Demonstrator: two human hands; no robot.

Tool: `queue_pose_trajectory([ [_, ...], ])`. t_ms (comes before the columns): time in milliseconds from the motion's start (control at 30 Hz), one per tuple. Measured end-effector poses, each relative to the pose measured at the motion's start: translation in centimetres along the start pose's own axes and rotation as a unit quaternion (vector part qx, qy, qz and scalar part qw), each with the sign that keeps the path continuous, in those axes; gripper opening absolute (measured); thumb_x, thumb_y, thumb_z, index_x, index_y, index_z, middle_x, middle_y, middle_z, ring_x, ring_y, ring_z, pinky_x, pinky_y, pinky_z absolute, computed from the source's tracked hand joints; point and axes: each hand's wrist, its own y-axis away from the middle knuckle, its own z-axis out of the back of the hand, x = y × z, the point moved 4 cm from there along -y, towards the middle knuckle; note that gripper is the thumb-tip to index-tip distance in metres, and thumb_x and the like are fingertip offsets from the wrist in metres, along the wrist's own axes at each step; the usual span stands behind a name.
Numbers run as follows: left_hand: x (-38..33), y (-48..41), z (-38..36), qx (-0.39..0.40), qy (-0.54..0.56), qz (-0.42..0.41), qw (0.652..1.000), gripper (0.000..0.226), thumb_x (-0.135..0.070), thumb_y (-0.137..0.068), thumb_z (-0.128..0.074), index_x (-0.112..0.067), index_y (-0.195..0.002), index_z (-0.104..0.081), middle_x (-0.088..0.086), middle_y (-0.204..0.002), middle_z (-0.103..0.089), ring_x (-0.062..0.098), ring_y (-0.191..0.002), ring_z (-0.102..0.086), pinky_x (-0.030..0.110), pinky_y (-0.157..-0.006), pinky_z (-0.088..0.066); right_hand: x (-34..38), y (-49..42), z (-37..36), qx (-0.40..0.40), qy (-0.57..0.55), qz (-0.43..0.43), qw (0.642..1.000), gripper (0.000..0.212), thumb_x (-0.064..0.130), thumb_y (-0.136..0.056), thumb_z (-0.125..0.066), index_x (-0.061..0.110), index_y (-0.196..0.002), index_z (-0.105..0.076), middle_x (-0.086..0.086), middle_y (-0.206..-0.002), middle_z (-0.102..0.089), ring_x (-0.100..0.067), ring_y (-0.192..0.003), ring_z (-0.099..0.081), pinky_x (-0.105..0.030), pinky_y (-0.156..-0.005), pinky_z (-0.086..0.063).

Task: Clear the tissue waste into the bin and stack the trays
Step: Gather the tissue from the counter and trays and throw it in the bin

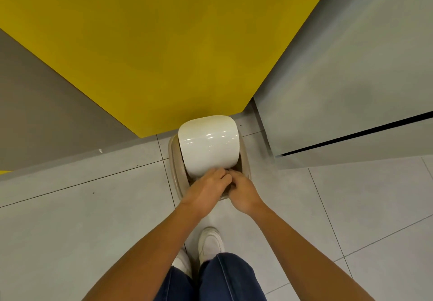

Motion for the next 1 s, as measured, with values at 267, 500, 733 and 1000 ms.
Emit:
queue_pose_trajectory([
  [267, 2.0, -0.9, -3.7, 0.158, -0.193, 0.094, 0.964, 0.049, 0.004, -0.093, -0.039, -0.005, -0.141, -0.031, 0.015, -0.137, -0.042, 0.028, -0.122, -0.046, 0.034, -0.101, -0.041, -0.5, 0.2, 0.3, 0.027, 0.030, -0.004, 0.999, 0.058, -0.011, -0.088, -0.040, 0.013, -0.142, -0.040, -0.004, -0.148, -0.038, -0.020, -0.136, -0.037, -0.023, -0.111, -0.029],
  [500, 2.0, -0.7, -2.9, 0.140, -0.171, 0.135, 0.966, 0.046, 0.000, -0.091, -0.048, -0.007, -0.136, -0.038, 0.011, -0.132, -0.047, 0.024, -0.121, -0.045, 0.032, -0.101, -0.042, 0.3, 0.8, 0.5, 0.027, 0.028, -0.015, 0.999, 0.064, -0.014, -0.085, -0.040, 0.014, -0.143, -0.038, -0.005, -0.148, -0.037, -0.020, -0.135, -0.037, -0.023, -0.109, -0.030],
  [733, 1.0, 2.1, 1.8, 0.102, -0.089, 0.158, 0.978, 0.045, -0.003, -0.093, -0.048, -0.011, -0.136, -0.043, 0.009, -0.131, -0.051, 0.022, -0.120, -0.048, 0.027, -0.100, -0.041, 3.8, 3.7, 1.5, 0.031, 0.025, -0.025, 0.999, 0.062, -0.015, -0.086, -0.040, 0.012, -0.143, -0.037, -0.006, -0.148, -0.035, -0.020, -0.135, -0.036, -0.019, -0.107, -0.028],
  [1000, -3.7, 6.1, 12.1, 0.033, -0.042, 0.198, 0.979, 0.045, -0.005, -0.093, -0.048, -0.016, -0.136, -0.046, 0.006, -0.129, -0.056, 0.022, -0.120, -0.050, 0.028, -0.092, -0.043, 11.8, 10.4, 4.7, 0.013, 0.032, -0.007, 0.999, 0.058, -0.005, -0.090, -0.044, 0.017, -0.143, -0.037, -0.006, -0.147, -0.036, -0.021, -0.135, -0.035, -0.028, -0.107, -0.034],
])
